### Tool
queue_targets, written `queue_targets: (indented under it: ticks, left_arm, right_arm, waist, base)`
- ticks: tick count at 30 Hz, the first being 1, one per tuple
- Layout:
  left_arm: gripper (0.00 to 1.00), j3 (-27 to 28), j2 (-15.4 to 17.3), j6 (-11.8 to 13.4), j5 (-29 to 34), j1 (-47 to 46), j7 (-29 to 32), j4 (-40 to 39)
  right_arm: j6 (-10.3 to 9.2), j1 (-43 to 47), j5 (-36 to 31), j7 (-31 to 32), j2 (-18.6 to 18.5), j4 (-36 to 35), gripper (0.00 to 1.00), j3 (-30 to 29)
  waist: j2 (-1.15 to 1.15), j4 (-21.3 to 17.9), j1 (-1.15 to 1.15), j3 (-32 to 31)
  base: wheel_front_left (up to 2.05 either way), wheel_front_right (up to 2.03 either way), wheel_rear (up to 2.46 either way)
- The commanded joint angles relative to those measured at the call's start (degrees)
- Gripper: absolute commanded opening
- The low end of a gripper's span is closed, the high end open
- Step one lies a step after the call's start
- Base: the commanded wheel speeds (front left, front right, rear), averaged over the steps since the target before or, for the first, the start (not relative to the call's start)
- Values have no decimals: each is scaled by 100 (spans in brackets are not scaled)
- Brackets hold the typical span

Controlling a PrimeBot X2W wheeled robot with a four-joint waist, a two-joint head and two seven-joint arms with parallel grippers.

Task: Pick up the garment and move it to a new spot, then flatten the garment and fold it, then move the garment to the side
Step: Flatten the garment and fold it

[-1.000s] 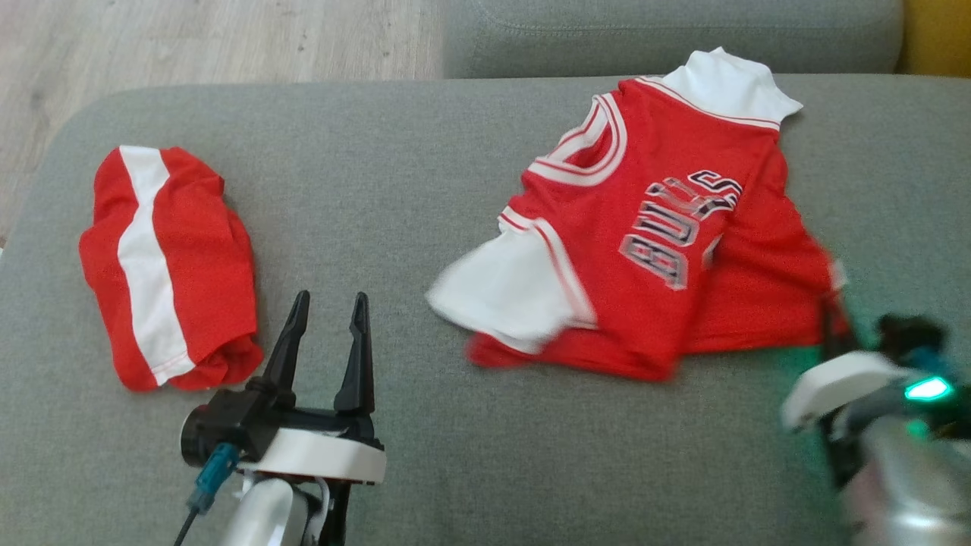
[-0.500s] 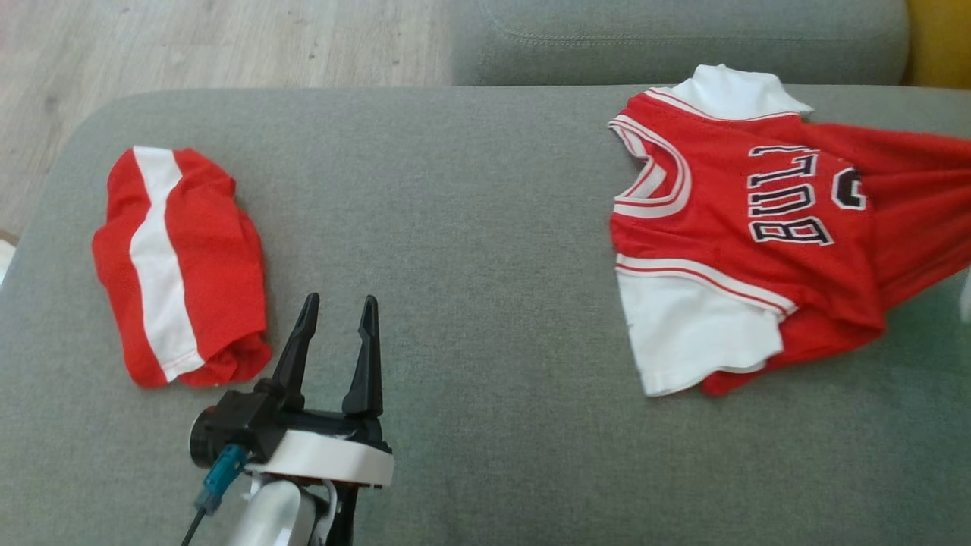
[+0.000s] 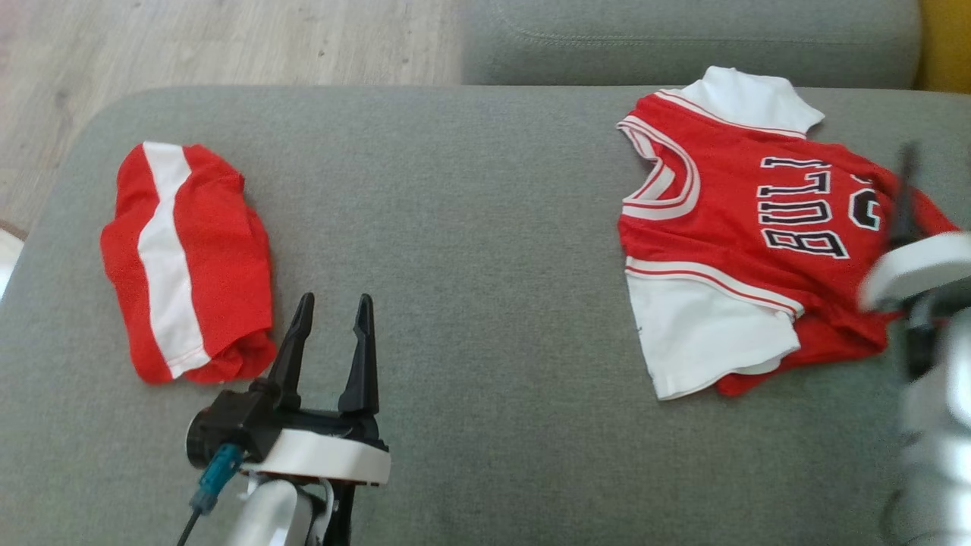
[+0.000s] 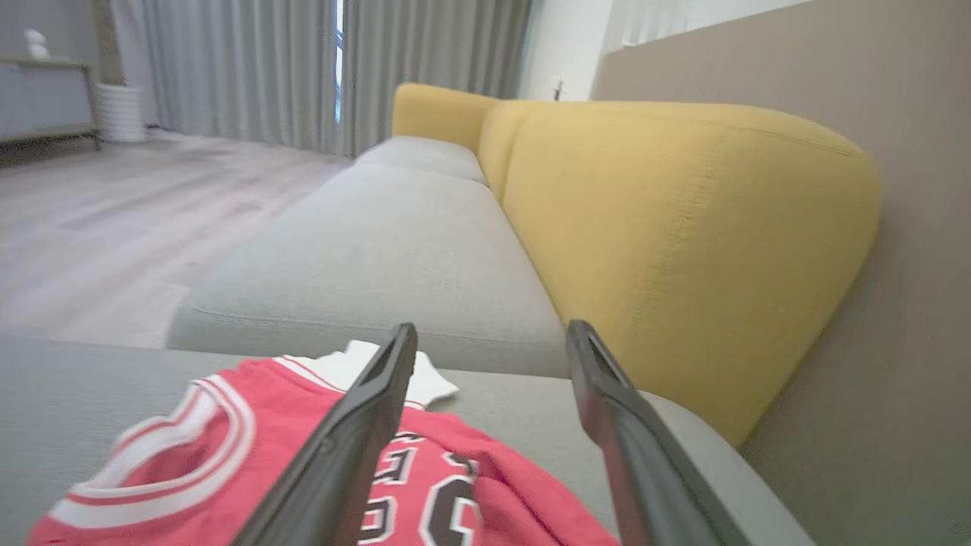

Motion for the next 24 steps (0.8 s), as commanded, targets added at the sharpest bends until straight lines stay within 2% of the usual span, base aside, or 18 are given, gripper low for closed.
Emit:
queue_targets:
  ticks: [1, 6, 14, 24]
  left_arm:
    - [100, 240, 9, 33, 43, -130, -55, -180]
    - [100, 271, 9, 29, 71, -86, -55, -191]
    - [100, 274, 9, 7, 99, 0, -55, -180]
    - [100, 260, 9, -17, 121, 3, -55, -159]
  right_arm:
    - [37, 55, 141, -133, 132, -291, 100, 280]
    - [37, 690, 759, -359, 468, -770, 100, 843]
    - [37, 1940, 1983, -474, 540, -1294, 100, 1854]
    - [37, 2126, 1920, -435, 541, -1430, 100, 2273]
  waist:
    - [0, -56, 0, -42]
    - [0, -178, 0, -141]
    - [0, -261, 0, -239]
    - [0, -189, 0, -264]
  base:
    - [0, 0, 0]
    - [0, 0, 0]
    - [0, 0, 0]
    - [0, 0, 0]
